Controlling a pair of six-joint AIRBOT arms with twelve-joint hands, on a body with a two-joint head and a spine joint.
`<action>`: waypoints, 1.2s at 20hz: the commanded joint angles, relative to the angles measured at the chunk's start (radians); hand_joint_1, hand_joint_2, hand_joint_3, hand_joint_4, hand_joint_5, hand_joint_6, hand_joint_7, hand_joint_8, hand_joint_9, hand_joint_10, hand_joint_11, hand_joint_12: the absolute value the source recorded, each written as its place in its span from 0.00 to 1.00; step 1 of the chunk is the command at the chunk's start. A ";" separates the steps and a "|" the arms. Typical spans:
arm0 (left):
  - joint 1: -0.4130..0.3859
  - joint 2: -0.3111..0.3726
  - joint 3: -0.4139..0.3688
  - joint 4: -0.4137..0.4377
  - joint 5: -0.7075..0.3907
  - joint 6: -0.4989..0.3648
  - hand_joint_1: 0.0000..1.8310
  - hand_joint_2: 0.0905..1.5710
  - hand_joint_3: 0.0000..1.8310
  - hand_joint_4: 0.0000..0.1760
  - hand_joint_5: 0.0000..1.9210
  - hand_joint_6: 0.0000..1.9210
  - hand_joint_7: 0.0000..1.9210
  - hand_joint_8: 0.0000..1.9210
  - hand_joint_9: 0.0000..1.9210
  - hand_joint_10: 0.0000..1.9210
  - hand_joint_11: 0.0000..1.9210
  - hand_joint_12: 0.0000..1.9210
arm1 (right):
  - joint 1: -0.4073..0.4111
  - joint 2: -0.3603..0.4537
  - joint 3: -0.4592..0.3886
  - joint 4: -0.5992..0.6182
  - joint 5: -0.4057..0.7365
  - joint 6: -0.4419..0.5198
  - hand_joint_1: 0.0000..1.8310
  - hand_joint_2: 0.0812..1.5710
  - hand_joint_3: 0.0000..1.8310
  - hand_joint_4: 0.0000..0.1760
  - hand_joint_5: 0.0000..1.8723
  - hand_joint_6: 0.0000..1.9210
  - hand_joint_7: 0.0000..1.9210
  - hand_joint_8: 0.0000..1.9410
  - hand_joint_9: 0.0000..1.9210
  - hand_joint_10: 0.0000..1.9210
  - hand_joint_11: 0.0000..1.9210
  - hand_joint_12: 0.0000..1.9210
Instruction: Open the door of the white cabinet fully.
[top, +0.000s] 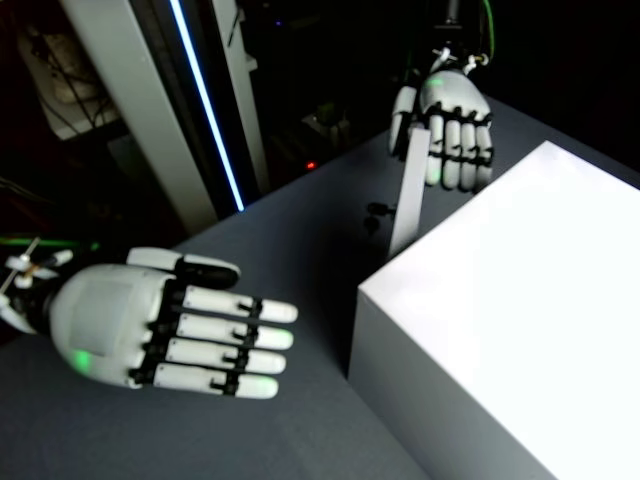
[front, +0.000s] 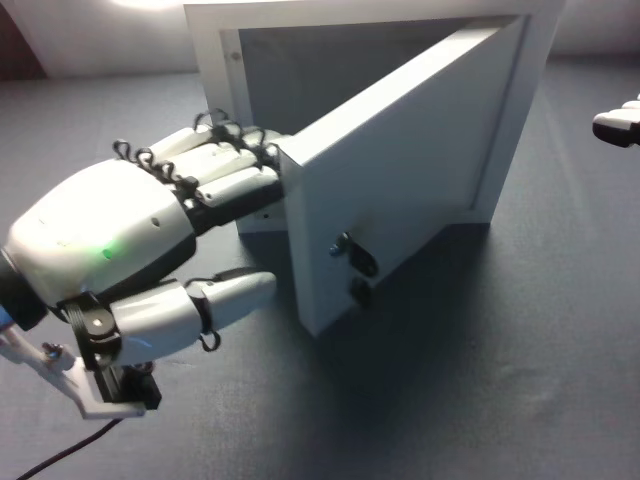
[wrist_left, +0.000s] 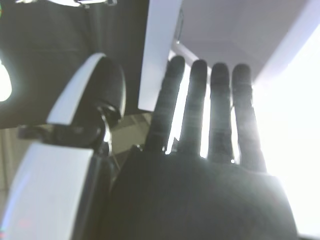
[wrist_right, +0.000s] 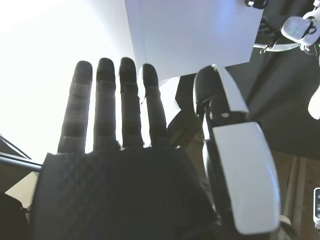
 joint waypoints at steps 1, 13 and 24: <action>-0.016 -0.005 0.004 -0.006 -0.113 -0.010 0.13 0.96 0.00 0.00 0.11 0.00 0.09 0.00 0.09 0.00 0.00 0.29 | 0.006 0.004 0.006 0.029 0.123 0.007 0.29 0.82 0.00 0.00 0.18 0.00 0.18 0.00 0.15 0.00 0.11 0.02; -0.109 -0.089 0.049 0.105 -0.039 -0.069 0.22 0.94 0.00 0.00 0.17 0.01 0.11 0.01 0.11 0.01 0.06 0.19 | 0.006 -0.001 0.012 0.029 0.123 0.007 0.31 0.83 0.00 0.00 0.18 0.00 0.18 0.00 0.15 0.00 0.11 0.02; -0.182 -0.154 0.082 0.181 0.009 -0.109 0.32 0.92 0.00 0.00 0.17 0.00 0.13 0.00 0.13 0.00 0.10 0.15 | 0.006 -0.003 0.013 0.029 0.123 0.011 0.35 0.83 0.00 0.00 0.18 0.00 0.19 0.00 0.17 0.00 0.13 0.03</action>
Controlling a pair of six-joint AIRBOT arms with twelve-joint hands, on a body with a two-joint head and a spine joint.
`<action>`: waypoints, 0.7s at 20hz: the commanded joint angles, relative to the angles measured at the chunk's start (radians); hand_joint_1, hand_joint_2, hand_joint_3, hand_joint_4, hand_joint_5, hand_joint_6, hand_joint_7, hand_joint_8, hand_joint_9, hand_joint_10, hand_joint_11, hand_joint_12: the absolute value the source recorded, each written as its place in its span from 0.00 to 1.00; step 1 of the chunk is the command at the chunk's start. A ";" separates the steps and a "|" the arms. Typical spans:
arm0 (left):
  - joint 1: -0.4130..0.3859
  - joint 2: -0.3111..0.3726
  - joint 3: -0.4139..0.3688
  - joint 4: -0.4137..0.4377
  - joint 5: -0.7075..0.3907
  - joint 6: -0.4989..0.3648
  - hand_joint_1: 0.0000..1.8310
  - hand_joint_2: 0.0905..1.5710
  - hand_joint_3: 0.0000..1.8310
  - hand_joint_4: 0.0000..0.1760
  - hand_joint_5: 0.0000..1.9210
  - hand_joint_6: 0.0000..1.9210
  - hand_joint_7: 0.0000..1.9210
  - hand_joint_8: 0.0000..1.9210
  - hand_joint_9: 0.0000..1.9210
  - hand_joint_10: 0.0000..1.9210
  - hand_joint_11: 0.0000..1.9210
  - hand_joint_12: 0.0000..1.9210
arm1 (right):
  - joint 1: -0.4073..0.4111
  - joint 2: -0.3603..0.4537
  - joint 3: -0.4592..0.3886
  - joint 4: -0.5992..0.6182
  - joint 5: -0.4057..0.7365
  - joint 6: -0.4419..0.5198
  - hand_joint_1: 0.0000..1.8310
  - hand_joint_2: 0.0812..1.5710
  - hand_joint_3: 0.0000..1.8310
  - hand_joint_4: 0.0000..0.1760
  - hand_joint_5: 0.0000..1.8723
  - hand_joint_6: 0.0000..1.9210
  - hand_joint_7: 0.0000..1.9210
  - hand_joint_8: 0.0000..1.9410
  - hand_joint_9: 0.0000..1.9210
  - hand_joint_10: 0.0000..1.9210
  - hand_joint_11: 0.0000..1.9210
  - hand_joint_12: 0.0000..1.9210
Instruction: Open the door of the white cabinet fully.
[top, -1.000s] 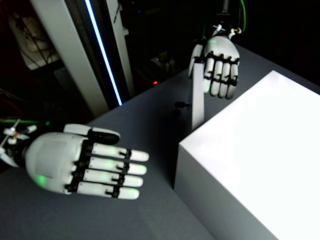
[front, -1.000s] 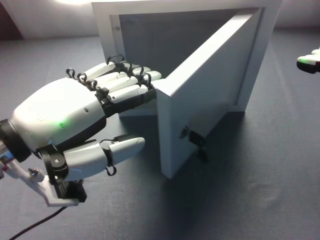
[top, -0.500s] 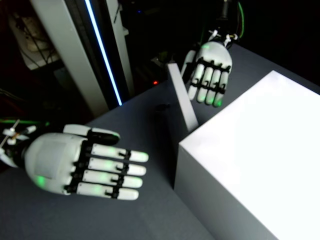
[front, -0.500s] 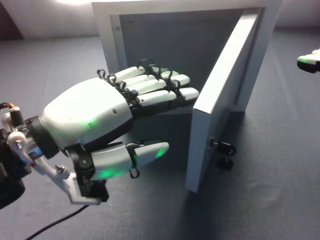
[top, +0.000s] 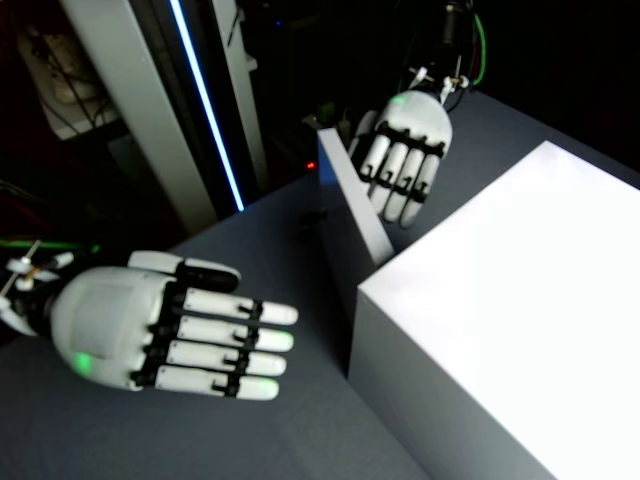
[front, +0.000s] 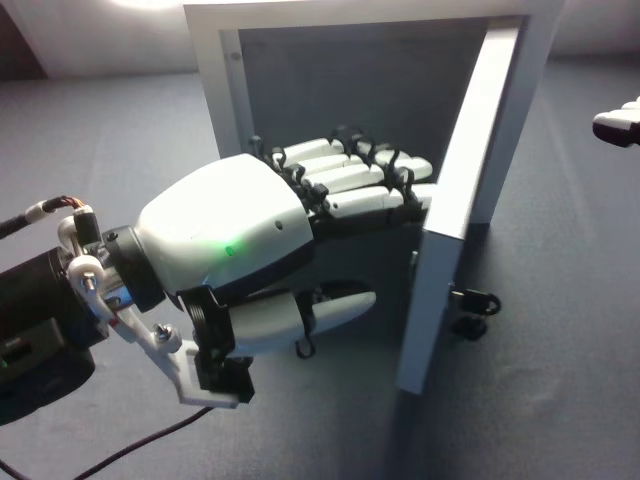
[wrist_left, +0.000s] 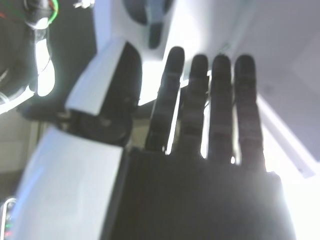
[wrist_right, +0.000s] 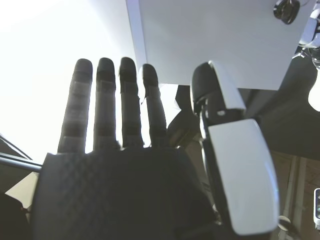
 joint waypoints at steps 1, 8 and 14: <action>-0.015 -0.003 -0.001 -0.015 -0.120 -0.005 0.32 0.91 0.00 0.00 0.17 0.00 0.13 0.00 0.13 0.00 0.10 0.15 | 0.006 0.003 0.005 0.029 0.123 0.008 0.35 0.83 0.00 0.00 0.18 0.00 0.19 0.00 0.17 0.01 0.14 0.03; -0.035 -0.041 0.013 0.011 -0.098 -0.025 0.35 0.91 0.00 0.00 0.18 0.00 0.15 0.00 0.13 0.00 0.09 0.16 | 0.006 0.001 0.005 0.029 0.123 0.008 0.32 0.83 0.00 0.00 0.17 0.00 0.19 0.00 0.17 0.00 0.14 0.03; -0.054 -0.073 0.019 0.041 -0.081 -0.037 0.42 0.86 0.00 0.00 0.18 0.00 0.15 0.00 0.13 0.00 0.07 0.16 | 0.006 0.000 0.006 0.029 0.123 0.008 0.30 0.83 0.00 0.00 0.18 0.00 0.18 0.00 0.15 0.00 0.12 0.02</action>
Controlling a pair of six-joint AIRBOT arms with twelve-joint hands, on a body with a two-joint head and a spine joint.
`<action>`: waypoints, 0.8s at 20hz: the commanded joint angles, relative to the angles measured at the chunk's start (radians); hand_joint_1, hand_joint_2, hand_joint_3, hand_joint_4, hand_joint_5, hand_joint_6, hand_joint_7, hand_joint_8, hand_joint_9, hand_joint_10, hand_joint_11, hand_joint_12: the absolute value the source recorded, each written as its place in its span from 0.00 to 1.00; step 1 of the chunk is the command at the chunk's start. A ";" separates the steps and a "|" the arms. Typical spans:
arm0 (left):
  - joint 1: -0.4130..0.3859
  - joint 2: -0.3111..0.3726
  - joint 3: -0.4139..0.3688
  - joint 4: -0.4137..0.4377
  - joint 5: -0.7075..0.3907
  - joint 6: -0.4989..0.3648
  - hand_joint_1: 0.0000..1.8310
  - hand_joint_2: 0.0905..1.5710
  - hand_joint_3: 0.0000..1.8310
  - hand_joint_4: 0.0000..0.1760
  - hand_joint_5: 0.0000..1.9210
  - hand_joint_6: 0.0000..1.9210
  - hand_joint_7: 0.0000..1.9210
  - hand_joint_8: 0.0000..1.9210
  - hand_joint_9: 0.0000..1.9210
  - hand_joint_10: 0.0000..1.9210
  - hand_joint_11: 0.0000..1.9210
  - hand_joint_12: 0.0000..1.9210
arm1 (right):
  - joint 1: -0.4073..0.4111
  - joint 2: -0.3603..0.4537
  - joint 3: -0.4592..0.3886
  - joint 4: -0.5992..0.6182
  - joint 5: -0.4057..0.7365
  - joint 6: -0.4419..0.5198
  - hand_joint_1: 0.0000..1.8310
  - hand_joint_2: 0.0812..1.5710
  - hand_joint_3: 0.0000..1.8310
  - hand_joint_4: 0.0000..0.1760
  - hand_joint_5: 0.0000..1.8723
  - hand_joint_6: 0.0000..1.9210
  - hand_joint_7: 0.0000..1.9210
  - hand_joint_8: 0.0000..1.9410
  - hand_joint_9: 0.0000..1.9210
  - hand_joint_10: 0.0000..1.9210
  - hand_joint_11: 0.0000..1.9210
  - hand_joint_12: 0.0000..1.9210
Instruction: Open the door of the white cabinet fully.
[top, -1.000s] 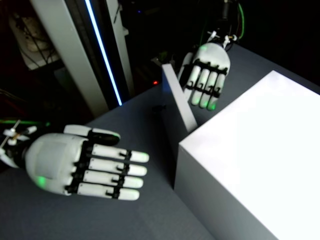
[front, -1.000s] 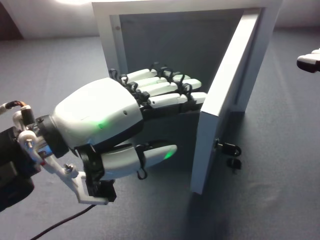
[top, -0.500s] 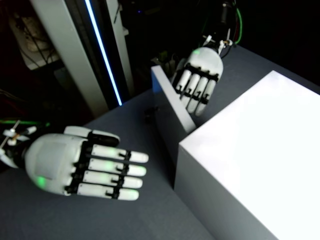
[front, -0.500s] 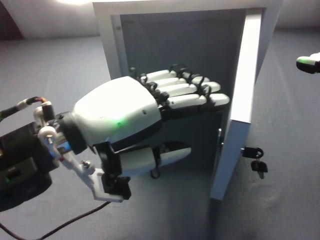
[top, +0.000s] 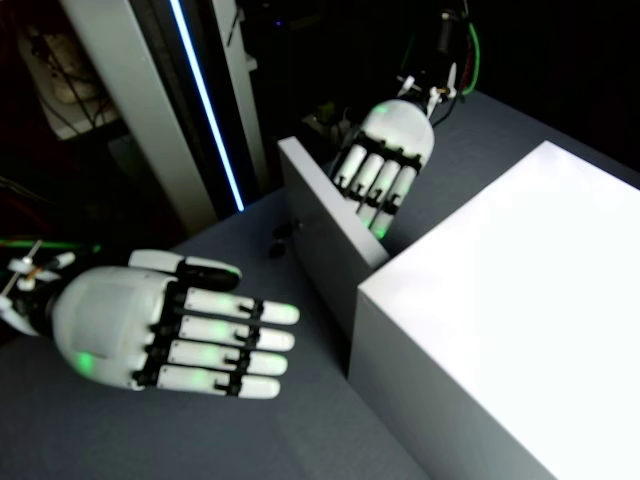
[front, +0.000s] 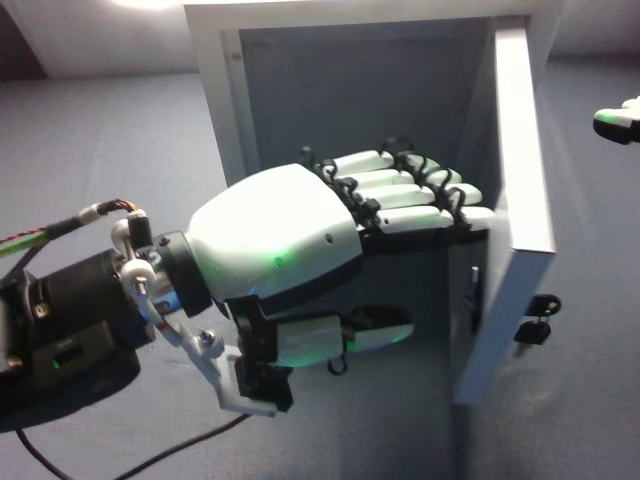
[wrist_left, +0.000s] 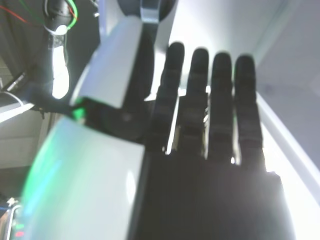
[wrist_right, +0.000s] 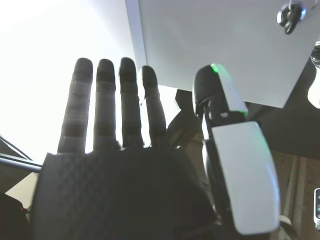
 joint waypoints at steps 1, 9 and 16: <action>-0.013 -0.006 0.001 -0.009 -0.117 -0.007 0.49 0.82 0.00 0.00 0.16 0.00 0.14 0.00 0.12 0.00 0.09 0.14 | 0.006 0.000 0.005 0.029 0.124 0.008 0.31 0.83 0.00 0.00 0.18 0.00 0.18 0.00 0.15 0.00 0.12 0.02; -0.028 -0.031 0.007 0.003 -0.112 -0.007 0.36 0.86 0.01 0.00 0.09 0.00 0.09 0.00 0.08 0.00 0.09 0.07 | 0.006 -0.001 0.005 0.029 0.124 0.008 0.31 0.83 0.00 0.04 0.18 0.00 0.18 0.00 0.15 0.00 0.12 0.02; -0.046 -0.050 0.018 0.016 -0.099 -0.007 0.42 0.82 0.00 0.00 0.12 0.00 0.10 0.00 0.09 0.00 0.10 0.05 | 0.006 -0.007 0.010 0.029 0.121 0.008 0.31 0.83 0.00 0.05 0.17 0.00 0.18 0.00 0.15 0.00 0.11 0.01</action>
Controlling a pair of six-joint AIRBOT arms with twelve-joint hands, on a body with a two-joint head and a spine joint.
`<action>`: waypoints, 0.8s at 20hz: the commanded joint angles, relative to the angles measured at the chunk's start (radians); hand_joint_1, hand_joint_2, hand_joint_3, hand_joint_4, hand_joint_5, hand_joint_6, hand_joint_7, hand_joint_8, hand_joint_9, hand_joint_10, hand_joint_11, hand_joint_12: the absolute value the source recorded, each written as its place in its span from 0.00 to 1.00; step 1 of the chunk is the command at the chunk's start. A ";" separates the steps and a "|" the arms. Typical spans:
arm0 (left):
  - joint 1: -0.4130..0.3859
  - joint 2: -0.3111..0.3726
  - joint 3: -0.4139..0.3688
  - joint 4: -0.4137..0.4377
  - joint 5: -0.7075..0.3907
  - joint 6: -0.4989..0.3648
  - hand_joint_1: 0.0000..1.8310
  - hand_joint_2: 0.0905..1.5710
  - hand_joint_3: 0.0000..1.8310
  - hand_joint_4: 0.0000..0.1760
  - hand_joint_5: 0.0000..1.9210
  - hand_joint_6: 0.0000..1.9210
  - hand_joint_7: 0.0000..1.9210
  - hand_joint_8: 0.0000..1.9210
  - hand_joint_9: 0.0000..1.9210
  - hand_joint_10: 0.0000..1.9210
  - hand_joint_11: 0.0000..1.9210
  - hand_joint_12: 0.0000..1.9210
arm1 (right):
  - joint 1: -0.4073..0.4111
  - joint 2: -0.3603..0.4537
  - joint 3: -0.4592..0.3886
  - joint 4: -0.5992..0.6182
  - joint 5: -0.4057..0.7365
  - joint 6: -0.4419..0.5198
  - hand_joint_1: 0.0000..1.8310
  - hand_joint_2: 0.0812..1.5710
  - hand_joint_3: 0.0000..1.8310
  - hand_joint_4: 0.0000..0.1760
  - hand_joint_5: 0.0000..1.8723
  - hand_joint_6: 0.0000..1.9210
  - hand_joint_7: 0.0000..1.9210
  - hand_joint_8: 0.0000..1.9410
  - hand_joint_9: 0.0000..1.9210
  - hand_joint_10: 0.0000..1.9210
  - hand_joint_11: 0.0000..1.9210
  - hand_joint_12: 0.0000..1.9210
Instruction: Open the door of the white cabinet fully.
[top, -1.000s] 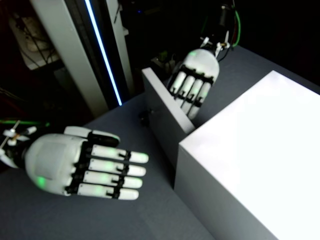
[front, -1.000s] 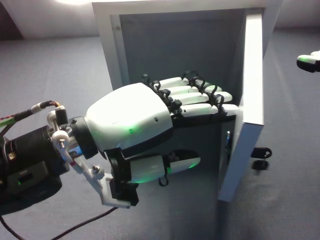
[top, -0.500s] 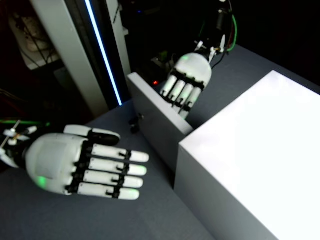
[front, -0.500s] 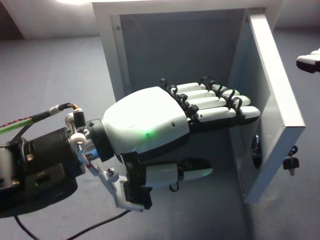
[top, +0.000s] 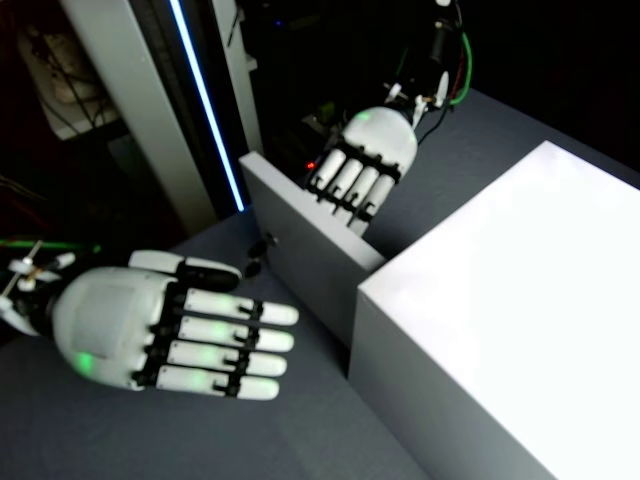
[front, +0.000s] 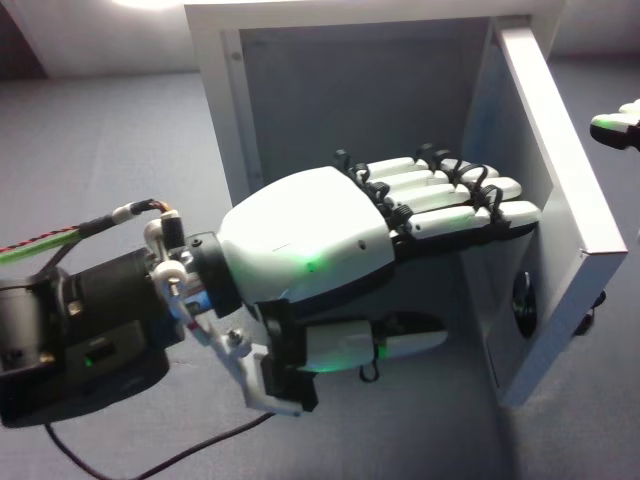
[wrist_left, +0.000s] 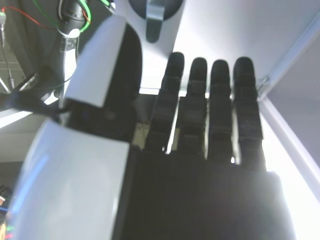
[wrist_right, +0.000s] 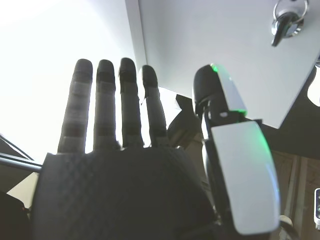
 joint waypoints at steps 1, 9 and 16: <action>-0.014 -0.008 0.001 -0.011 -0.110 -0.006 0.43 0.80 0.00 0.00 0.12 0.00 0.09 0.00 0.08 0.00 0.09 0.04 | 0.006 -0.001 0.008 0.030 0.123 0.008 0.31 0.83 0.00 0.04 0.18 0.00 0.18 0.00 0.15 0.00 0.12 0.02; 0.028 0.040 -0.015 -0.035 -0.136 -0.028 0.43 0.86 0.01 0.00 0.16 0.01 0.13 0.00 0.12 0.00 0.13 0.03 | 0.006 -0.002 0.008 0.029 0.122 0.013 0.30 0.82 0.00 0.01 0.17 0.00 0.18 0.00 0.15 0.00 0.12 0.02; 0.152 0.187 -0.091 -0.135 -0.247 -0.028 0.23 0.96 0.02 0.00 0.15 0.00 0.12 0.00 0.12 0.00 0.14 0.03 | 0.006 0.011 0.001 0.037 0.127 0.017 0.32 0.83 0.00 0.00 0.18 0.00 0.17 0.00 0.13 0.00 0.08 0.00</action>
